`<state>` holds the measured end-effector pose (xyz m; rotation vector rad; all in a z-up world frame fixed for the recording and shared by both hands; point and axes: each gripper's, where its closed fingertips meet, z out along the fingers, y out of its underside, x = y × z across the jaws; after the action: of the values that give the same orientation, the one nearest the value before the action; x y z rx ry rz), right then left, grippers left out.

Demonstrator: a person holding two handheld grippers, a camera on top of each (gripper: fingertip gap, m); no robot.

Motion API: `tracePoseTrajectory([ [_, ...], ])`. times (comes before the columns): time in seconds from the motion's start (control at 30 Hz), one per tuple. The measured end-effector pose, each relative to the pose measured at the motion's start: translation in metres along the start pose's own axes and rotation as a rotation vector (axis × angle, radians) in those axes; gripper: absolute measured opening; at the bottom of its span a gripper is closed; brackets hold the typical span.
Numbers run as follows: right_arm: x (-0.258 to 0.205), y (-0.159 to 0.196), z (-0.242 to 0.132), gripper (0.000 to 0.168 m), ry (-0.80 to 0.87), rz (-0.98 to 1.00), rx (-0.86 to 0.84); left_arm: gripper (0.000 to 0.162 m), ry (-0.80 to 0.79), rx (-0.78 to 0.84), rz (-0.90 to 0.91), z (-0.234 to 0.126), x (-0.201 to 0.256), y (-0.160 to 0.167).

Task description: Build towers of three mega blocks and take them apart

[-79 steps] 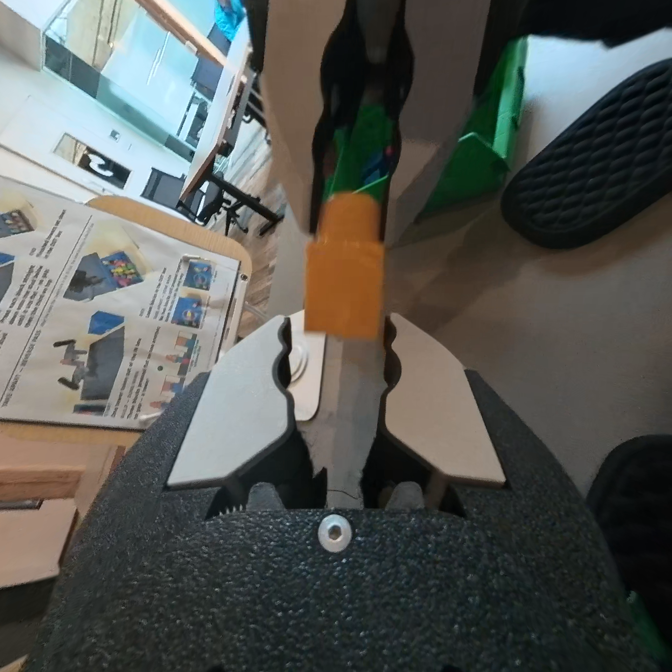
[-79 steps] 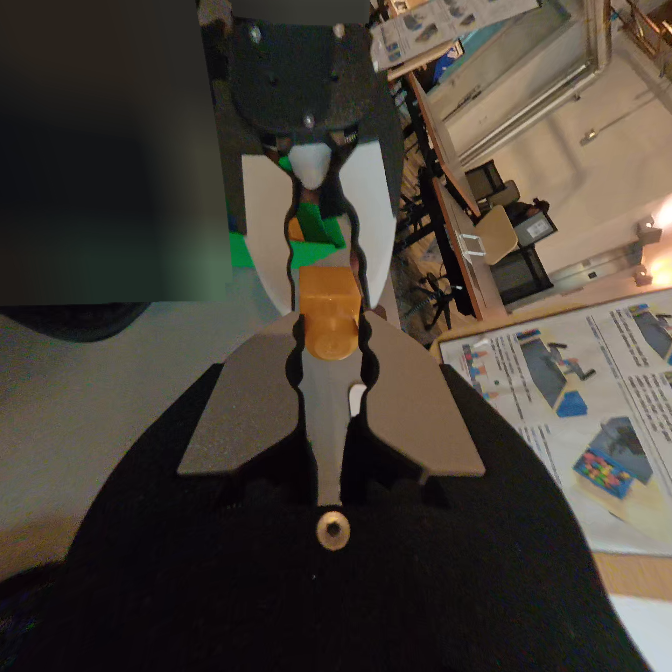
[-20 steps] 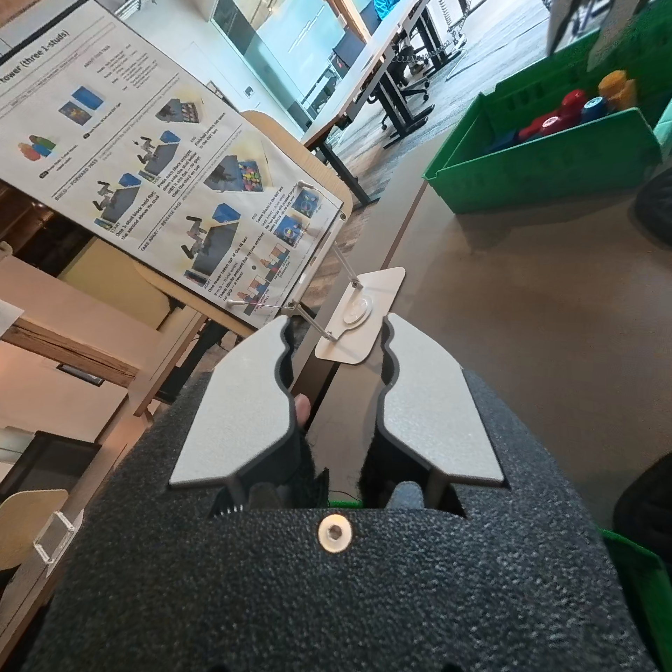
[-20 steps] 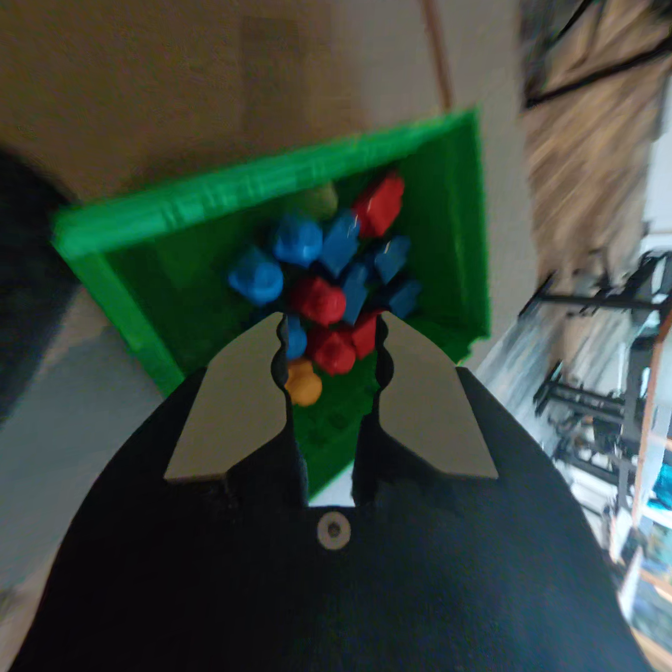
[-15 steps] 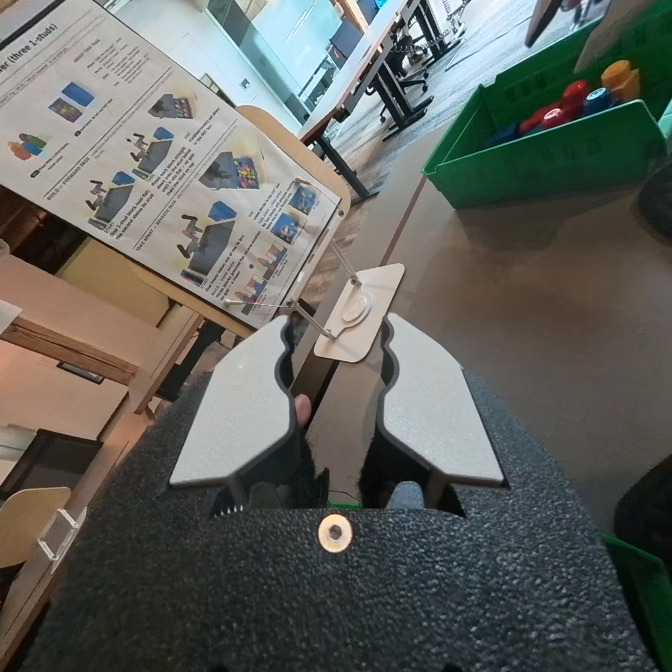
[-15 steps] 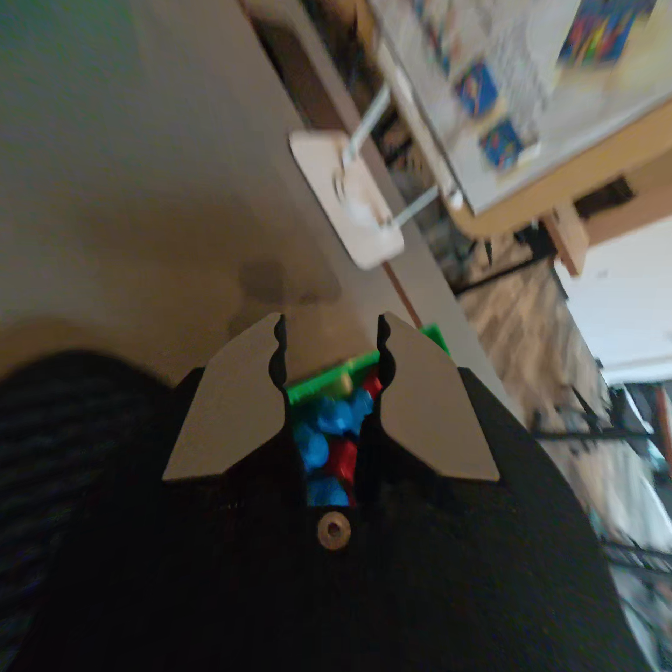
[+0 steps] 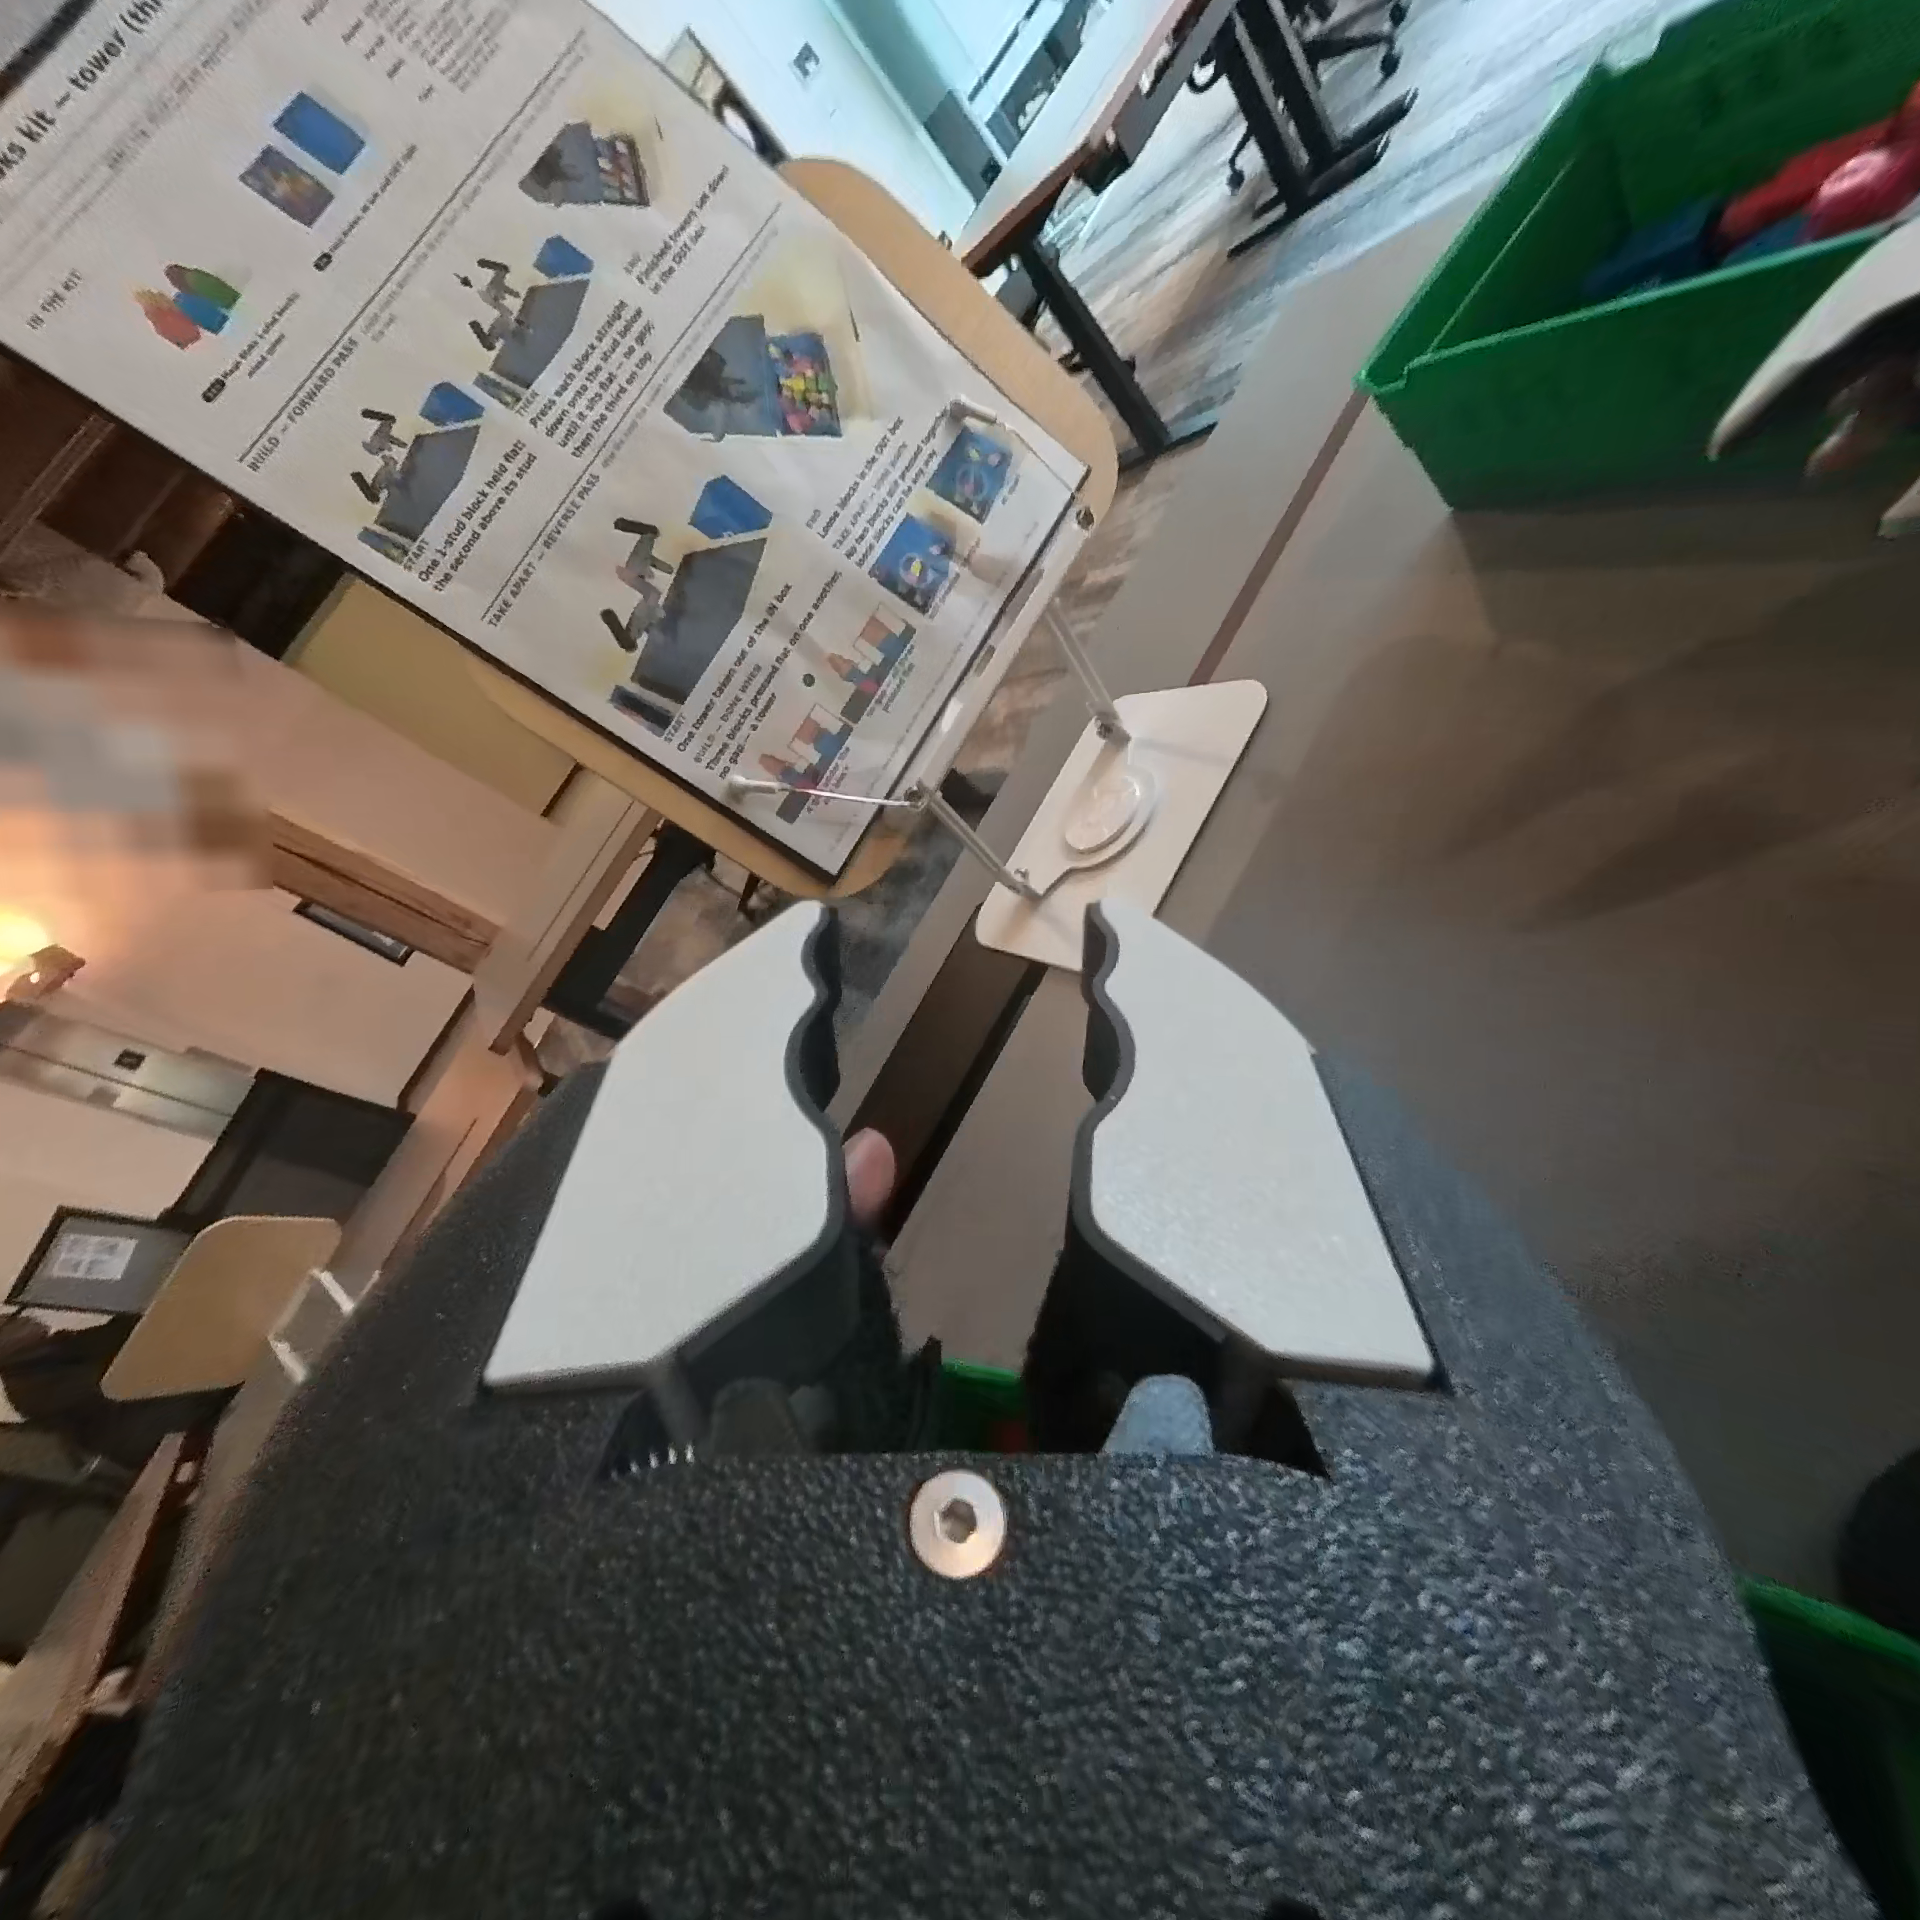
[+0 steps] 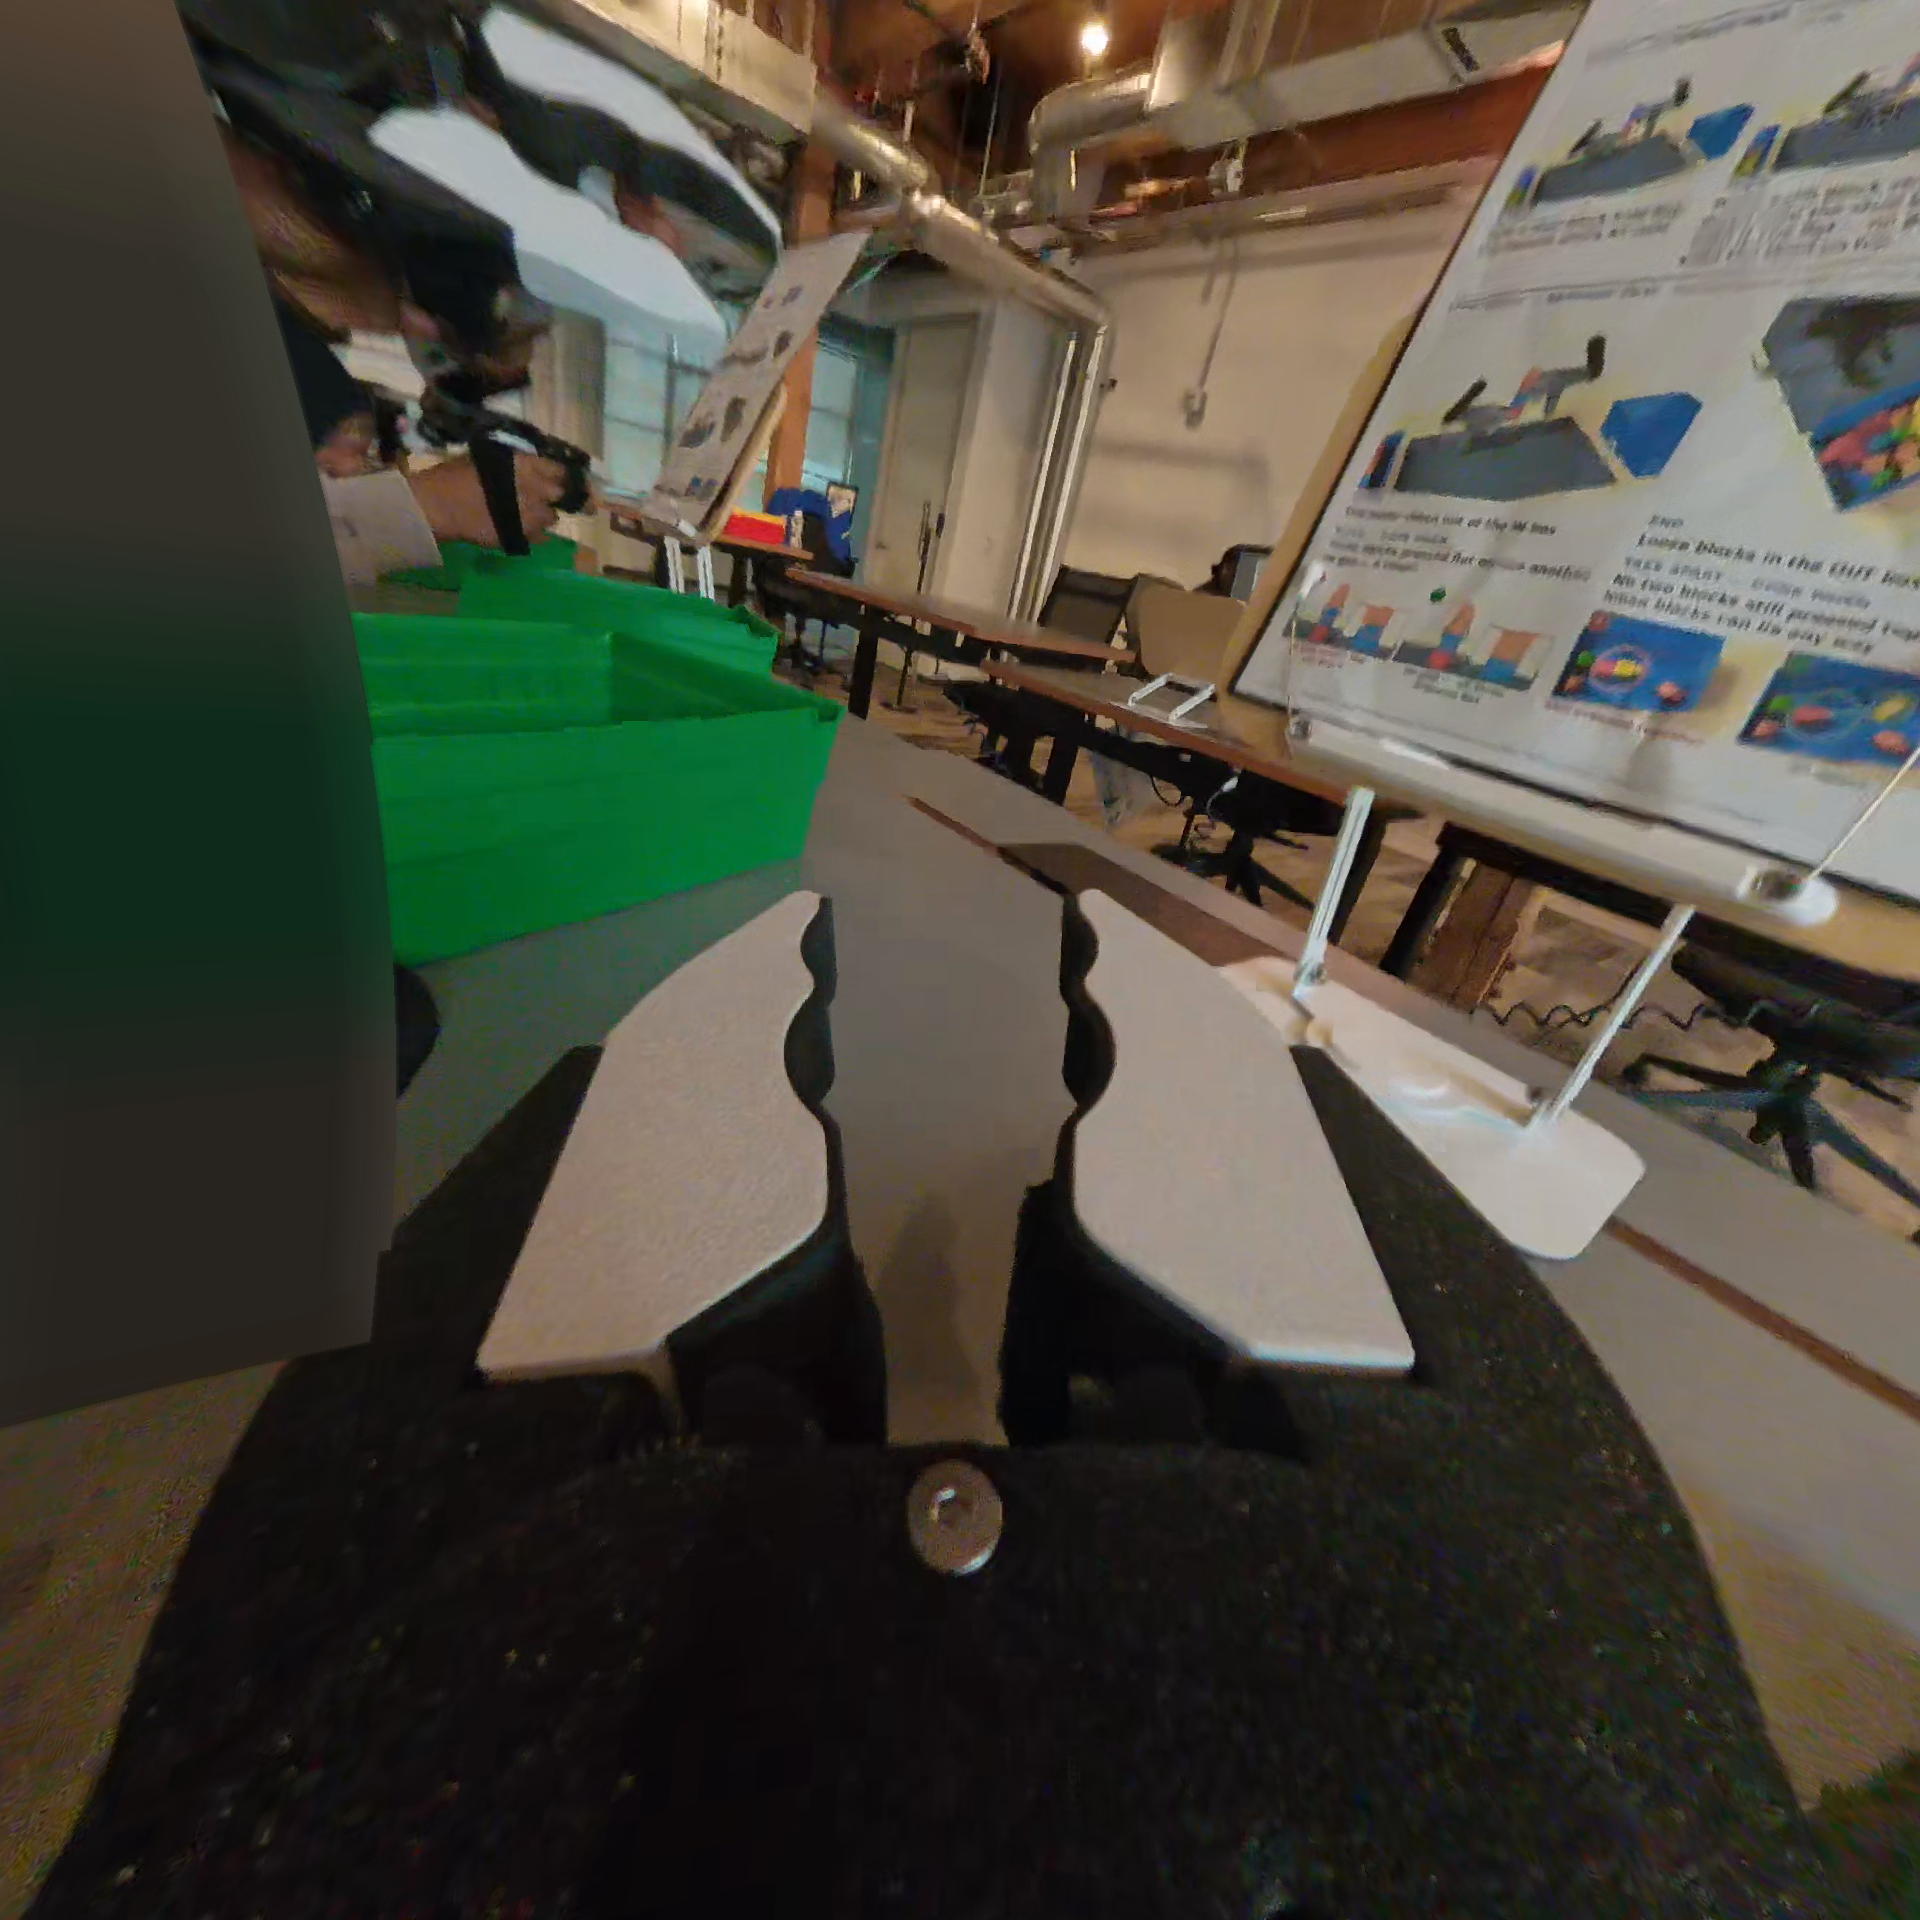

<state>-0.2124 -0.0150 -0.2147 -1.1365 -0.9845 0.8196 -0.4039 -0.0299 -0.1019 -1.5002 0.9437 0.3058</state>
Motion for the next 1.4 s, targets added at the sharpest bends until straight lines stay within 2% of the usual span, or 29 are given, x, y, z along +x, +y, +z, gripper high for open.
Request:
tracePoseTrajectory([
  [0.1,-0.004,0.011,-0.001,0.044,-0.023,-0.002,-0.054,0.044,0.001,-0.079,0.022,-0.006,-0.004,0.006],
  [0.17,-0.007,0.011,-0.001,0.044,-0.037,-0.004,-0.051,0.044,-0.017,-0.188,0.019,-0.015,-0.011,0.020],
  [0.33,-0.004,0.006,-0.005,0.045,-0.011,-0.027,-0.058,0.047,-0.227,-0.513,-0.190,-0.055,-0.027,0.081],
  [0.47,-0.007,0.004,-0.006,0.045,-0.019,-0.006,-0.059,0.051,-0.222,-0.657,-0.285,-0.094,0.004,0.126],
  [0.6,-0.014,0.004,-0.005,0.044,-0.045,-0.005,-0.060,0.054,0.027,-0.752,-0.113,-0.119,0.046,0.156],
  [0.7,-0.016,0.002,-0.005,0.044,-0.049,-0.011,-0.054,0.050,0.254,-0.875,0.002,-0.140,0.071,0.181],
  [0.83,-0.014,0.001,-0.006,0.044,-0.041,-0.016,-0.052,0.051,0.492,-0.946,0.115,-0.153,0.089,0.205],
  [1.07,-0.010,0.004,-0.007,0.043,-0.027,-0.019,-0.065,0.059,0.717,-0.888,0.338,-0.139,0.102,0.234],
  [1.2,-0.008,0.006,-0.007,0.042,-0.019,-0.015,-0.073,0.058,0.835,-0.854,0.416,-0.134,0.117,0.244],
  [1.4,-0.008,0.010,-0.006,0.042,-0.021,-0.025,-0.091,0.052,0.877,-0.840,0.487,-0.123,0.127,0.255],
])
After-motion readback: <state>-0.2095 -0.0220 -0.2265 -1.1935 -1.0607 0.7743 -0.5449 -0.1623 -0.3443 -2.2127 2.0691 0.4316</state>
